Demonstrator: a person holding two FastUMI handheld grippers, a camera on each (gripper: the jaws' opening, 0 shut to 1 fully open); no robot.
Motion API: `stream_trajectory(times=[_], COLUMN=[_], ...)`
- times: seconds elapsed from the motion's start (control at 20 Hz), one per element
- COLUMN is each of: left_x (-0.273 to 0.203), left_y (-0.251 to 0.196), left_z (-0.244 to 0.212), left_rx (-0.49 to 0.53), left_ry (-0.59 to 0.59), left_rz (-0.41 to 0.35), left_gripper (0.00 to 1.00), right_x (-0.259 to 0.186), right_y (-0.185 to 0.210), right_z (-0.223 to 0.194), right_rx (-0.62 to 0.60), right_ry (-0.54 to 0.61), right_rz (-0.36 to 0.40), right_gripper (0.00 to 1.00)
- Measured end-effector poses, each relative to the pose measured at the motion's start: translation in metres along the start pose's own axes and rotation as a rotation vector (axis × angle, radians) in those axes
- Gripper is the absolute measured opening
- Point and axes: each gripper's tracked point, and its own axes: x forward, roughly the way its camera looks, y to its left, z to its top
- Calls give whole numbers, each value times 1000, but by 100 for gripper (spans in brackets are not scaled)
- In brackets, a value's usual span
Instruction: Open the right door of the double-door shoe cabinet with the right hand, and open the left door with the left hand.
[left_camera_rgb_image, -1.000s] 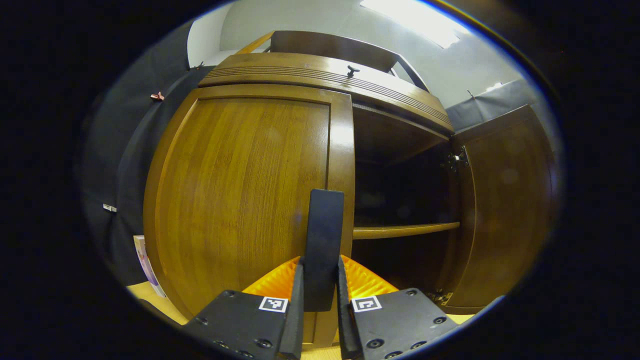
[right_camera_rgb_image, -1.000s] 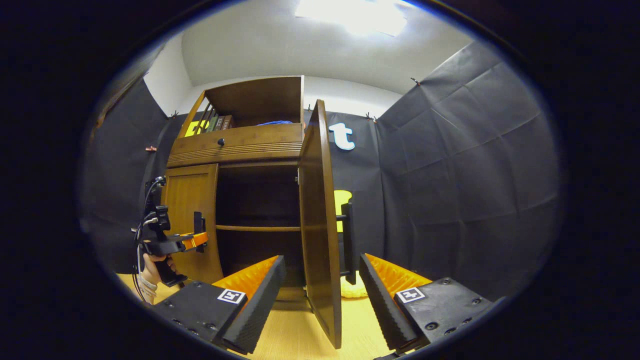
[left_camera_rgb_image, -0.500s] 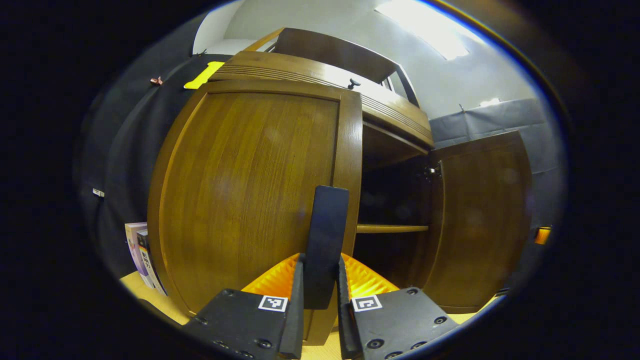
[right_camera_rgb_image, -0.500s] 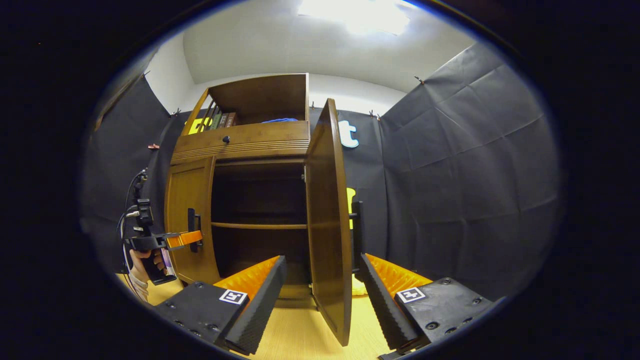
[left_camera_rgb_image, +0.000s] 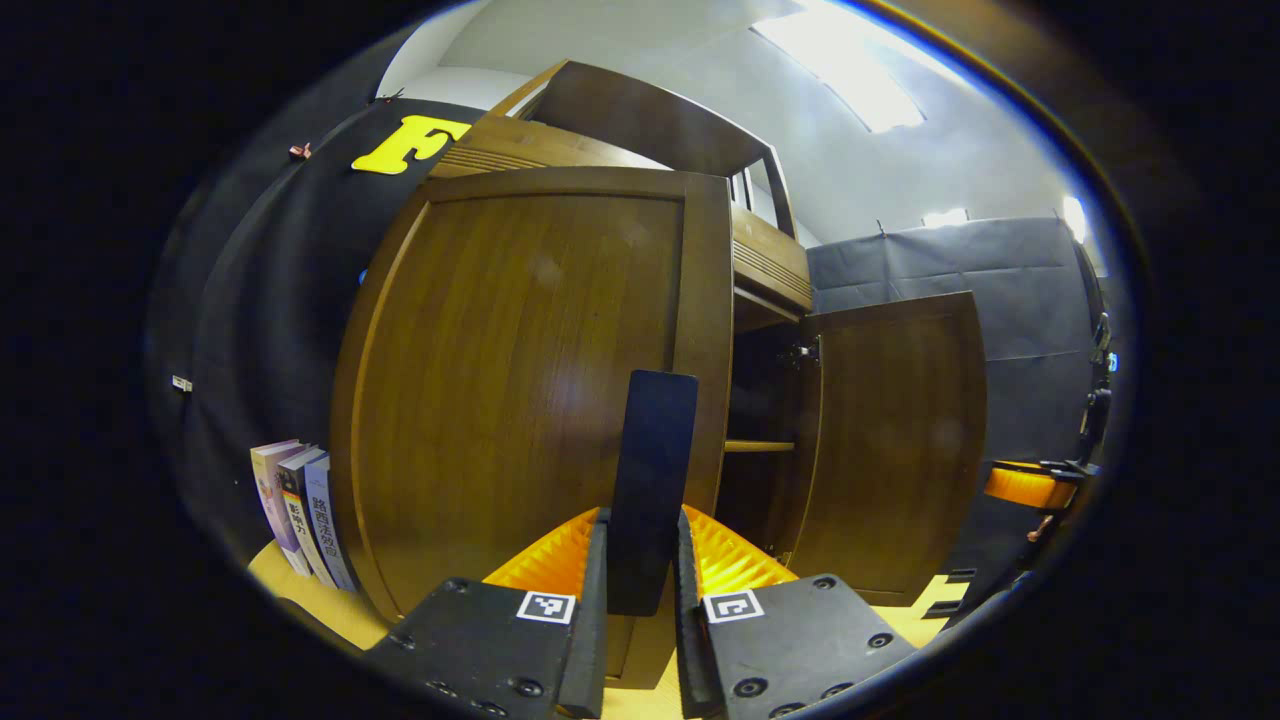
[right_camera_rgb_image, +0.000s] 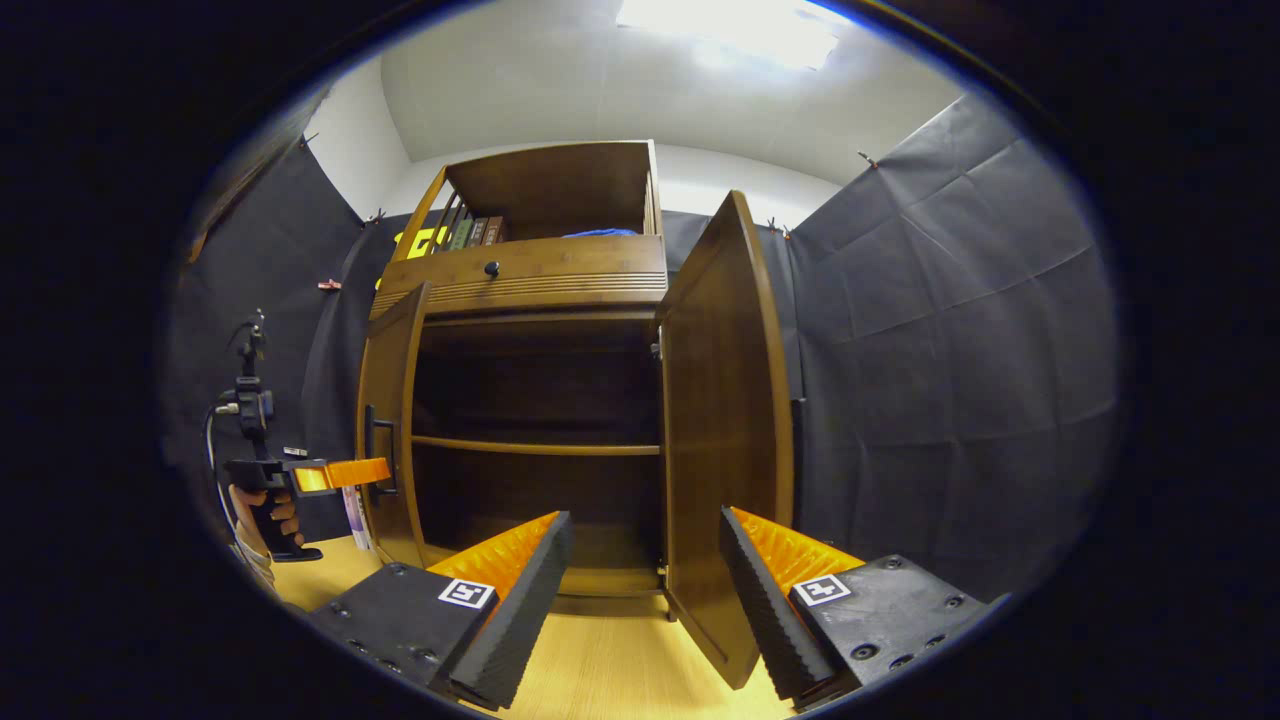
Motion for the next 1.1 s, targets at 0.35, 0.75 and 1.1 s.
stream_trajectory(times=[0.35,0.75,1.1], left_x=[-45,-98,-142], left_y=[11,38,70], left_z=[8,21,38], left_rx=[18,-9,58], left_ry=[12,1,-32], left_rz=[-17,24,144], left_gripper=[33,33,31], right_x=[24,44,57], right_y=[52,106,140], right_z=[-13,-17,-30], right_rx=[16,50,83], right_ry=[29,31,69], right_rz=[122,255,326], right_gripper=[93,93,93])
